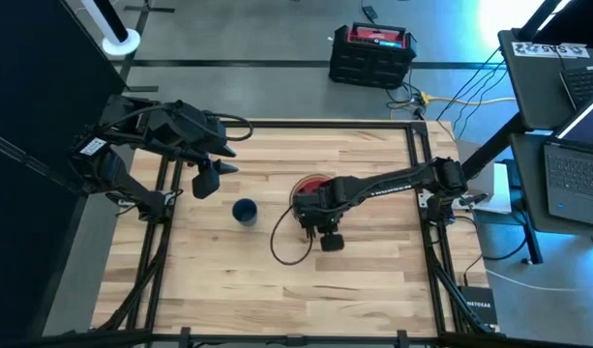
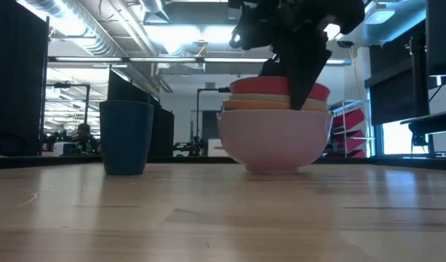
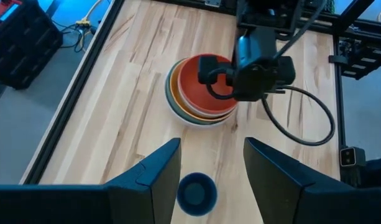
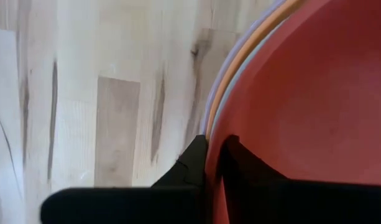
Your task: Nest bowls inside each other
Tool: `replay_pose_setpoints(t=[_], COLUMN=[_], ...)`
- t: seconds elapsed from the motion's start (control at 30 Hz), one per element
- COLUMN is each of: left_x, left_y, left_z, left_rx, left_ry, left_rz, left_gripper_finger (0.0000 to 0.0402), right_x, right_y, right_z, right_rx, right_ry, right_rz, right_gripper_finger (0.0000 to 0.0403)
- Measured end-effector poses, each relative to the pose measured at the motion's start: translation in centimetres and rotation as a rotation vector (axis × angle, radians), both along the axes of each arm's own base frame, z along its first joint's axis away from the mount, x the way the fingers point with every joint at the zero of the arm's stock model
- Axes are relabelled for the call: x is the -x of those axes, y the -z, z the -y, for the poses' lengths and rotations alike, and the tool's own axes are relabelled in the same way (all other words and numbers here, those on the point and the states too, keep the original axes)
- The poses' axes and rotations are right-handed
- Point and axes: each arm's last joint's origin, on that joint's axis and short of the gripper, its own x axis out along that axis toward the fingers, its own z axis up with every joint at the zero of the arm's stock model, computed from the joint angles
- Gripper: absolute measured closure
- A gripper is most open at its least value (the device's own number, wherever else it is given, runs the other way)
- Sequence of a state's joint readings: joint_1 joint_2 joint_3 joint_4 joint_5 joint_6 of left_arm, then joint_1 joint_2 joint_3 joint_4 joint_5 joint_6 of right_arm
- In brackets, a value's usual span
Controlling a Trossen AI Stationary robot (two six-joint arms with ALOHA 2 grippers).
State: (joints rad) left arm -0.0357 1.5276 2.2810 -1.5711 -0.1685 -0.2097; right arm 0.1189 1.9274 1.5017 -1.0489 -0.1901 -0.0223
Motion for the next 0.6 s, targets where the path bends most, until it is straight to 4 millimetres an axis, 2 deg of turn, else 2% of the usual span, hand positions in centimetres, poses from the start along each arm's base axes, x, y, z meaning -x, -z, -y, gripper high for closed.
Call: replay_pose_setpoints(t=[0.2, 0.6], left_x=[0.00, 0.00], left_y=[0.00, 0.00], left_z=[0.00, 0.00], left_rx=[0.000, -0.003], left_ry=[0.000, 0.002], left_rz=[0.000, -0.001], left_gripper_finger=[0.0241, 0.0241], right_x=[-0.03, 0.10], right_y=[0.01, -0.17], right_z=[0.06, 0.45], right_rx=[0.006, 0.039], right_ry=[-0.002, 0.009], right_rz=[0.003, -0.003], right_gripper_finger=[0.0388, 0.0276])
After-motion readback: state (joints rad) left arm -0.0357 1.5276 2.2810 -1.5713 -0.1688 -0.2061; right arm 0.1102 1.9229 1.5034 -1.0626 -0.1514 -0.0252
